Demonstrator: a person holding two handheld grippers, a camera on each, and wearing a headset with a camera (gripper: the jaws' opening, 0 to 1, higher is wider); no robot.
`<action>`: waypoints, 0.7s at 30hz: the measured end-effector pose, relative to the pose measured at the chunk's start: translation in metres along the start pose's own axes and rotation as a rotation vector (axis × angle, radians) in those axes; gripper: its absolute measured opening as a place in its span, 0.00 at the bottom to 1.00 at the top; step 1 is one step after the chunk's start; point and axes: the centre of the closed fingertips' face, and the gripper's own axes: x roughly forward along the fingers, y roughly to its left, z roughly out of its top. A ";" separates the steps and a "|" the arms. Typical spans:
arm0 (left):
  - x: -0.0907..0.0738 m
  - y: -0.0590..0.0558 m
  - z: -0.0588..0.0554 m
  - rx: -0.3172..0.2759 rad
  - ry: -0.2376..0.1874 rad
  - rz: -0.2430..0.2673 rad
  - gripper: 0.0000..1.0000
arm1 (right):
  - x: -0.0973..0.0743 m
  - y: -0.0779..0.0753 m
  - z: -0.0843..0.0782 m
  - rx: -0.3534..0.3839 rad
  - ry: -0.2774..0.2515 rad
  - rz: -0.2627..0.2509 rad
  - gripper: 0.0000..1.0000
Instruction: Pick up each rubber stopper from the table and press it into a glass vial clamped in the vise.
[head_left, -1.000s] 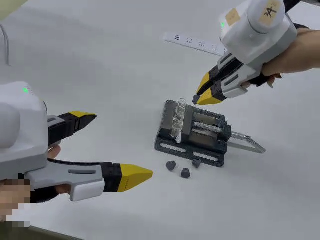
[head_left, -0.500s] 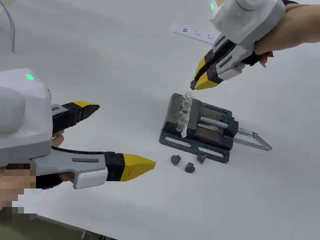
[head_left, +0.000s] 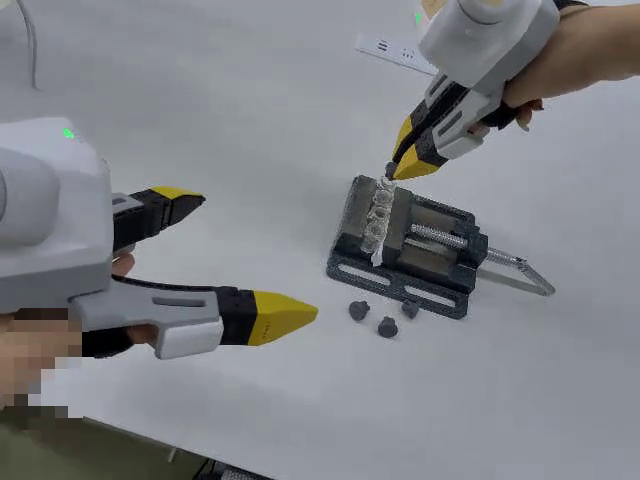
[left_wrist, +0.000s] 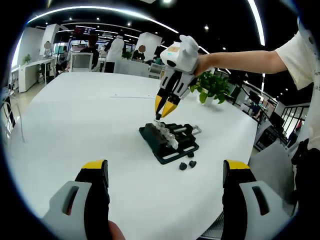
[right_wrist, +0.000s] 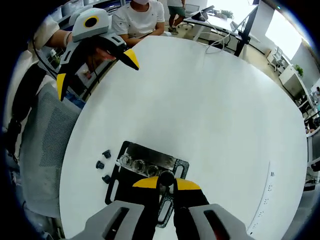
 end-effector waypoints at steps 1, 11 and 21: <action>0.000 0.000 0.000 -0.001 0.001 -0.001 0.94 | 0.001 0.001 -0.001 0.001 0.003 0.004 0.06; 0.001 -0.002 -0.002 -0.005 0.005 -0.004 0.94 | 0.005 0.001 0.000 -0.028 0.024 -0.002 0.06; 0.003 -0.006 -0.005 -0.012 0.005 -0.008 0.94 | 0.007 -0.001 -0.002 -0.014 0.050 -0.003 0.05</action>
